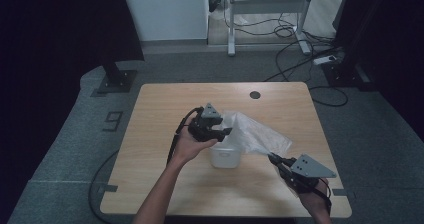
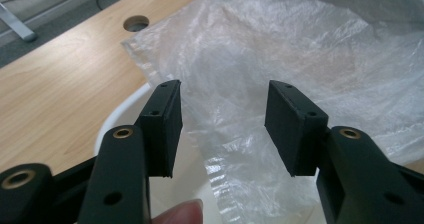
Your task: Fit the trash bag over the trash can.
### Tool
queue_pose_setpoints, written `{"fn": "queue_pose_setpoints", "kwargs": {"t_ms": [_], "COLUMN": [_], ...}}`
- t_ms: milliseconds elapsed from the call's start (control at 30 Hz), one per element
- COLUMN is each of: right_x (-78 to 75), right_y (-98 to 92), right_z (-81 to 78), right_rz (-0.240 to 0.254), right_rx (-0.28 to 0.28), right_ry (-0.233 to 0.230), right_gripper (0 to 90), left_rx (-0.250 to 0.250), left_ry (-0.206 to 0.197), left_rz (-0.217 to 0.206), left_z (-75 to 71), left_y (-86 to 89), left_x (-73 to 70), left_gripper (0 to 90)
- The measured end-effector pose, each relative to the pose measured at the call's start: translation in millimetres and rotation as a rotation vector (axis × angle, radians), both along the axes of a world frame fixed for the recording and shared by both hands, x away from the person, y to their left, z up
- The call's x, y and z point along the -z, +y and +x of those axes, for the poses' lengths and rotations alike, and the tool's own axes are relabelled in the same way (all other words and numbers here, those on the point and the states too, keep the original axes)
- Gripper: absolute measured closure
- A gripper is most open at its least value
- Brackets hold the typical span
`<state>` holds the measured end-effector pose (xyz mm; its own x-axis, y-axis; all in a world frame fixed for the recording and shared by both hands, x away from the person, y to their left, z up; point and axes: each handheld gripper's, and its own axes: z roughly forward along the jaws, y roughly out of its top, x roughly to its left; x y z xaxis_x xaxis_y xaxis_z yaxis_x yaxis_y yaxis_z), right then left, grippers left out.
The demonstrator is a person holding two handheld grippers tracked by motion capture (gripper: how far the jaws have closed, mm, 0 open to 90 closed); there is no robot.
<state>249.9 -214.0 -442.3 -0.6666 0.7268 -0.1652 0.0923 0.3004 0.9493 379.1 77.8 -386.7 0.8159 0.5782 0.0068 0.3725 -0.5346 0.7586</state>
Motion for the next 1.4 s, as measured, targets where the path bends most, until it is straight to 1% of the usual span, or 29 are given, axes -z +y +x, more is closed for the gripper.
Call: {"fn": "queue_pose_setpoints", "kwargs": {"t_ms": [133,200,367,467,567,667,700,800,833,867,900,933,1000,1067,1100,1167,1233,1267,1400], "right_x": [-6.7,-10.8,-23.0,-26.3,-25.5,-23.3,-22.7,-20.8,-20.0,-20.0,-18.2,-18.2,-16.1,-15.4,-15.2,-15.0,-14.8,-14.8,-15.0], "right_y": [2.2,5.0,11.9,13.4,11.8,9.7,9.3,9.7,10.3,10.3,12.0,12.0,14.5,15.6,16.1,17.0,18.0,18.5,20.3], "right_z": [1.7,4.4,8.6,9.3,9.1,8.4,8.1,7.8,7.9,7.9,8.6,8.6,9.3,9.7,9.9,10.1,10.5,10.6,10.4], "right_rz": [0.007,-0.009,-0.043,-0.061,-0.069,-0.068,-0.067,-0.064,-0.065,-0.065,-0.070,-0.070,-0.076,-0.079,-0.081,-0.083,-0.085,-0.085,-0.088], "right_rx": [-0.012,-0.023,-0.041,-0.041,-0.037,-0.032,-0.031,-0.034,-0.036,-0.036,-0.042,-0.042,-0.048,-0.052,-0.054,-0.056,-0.060,-0.062,-0.069], "right_ry": [-0.003,0.002,0.013,0.023,0.028,0.028,0.027,0.027,0.028,0.028,0.030,0.030,0.033,0.034,0.033,0.033,0.032,0.032,0.026], "right_gripper": [88.9,88.9,88.8,88.8,88.8,88.9,88.9,88.9,88.9,88.9,88.9,88.9,88.9,88.9,88.9,88.9,88.9,88.9,88.9], "left_rx": [0.010,0.015,0.026,0.021,0.005,-0.019,-0.030,-0.053,-0.057,-0.057,-0.060,-0.060,-0.066,-0.066,-0.062,-0.052,-0.032,-0.025,0.000], "left_ry": [0.010,0.016,0.015,0.008,-0.006,-0.017,-0.020,-0.035,-0.034,-0.034,-0.037,-0.037,-0.038,-0.036,-0.029,-0.019,-0.006,-0.003,0.014], "left_rz": [0.015,0.011,0.006,-0.016,-0.055,-0.093,-0.110,-0.134,-0.145,-0.145,-0.156,-0.156,-0.153,-0.151,-0.145,-0.156,-0.156,-0.150,-0.097], "left_z": [-0.8,-1.4,-3.7,-6.2,-8.6,-7.6,-6.9,-3.0,-1.2,-1.2,2.5,2.5,8.2,10.0,13.5,16.3,17.8,18.0,17.7], "left_y": [-0.7,-0.3,2.3,7.5,15.2,22.0,23.1,23.9,23.2,23.2,20.5,20.5,14.3,12.2,8.4,4.7,0.7,-1.7,-11.6], "left_x": [4.3,6.0,7.1,4.3,-2.1,-10.0,-12.3,-17.4,-18.3,-18.3,-19.1,-19.1,-18.3,-17.7,-16.8,-16.0,-15.1,-14.0,-6.9], "left_gripper": [47.9,47.7,46.9,45.9,45.0,43.2,42.9,42.0,41.8,41.5,41.0,40.9,40.8,41.0,41.0,41.2,41.3,41.2,41.1]}}
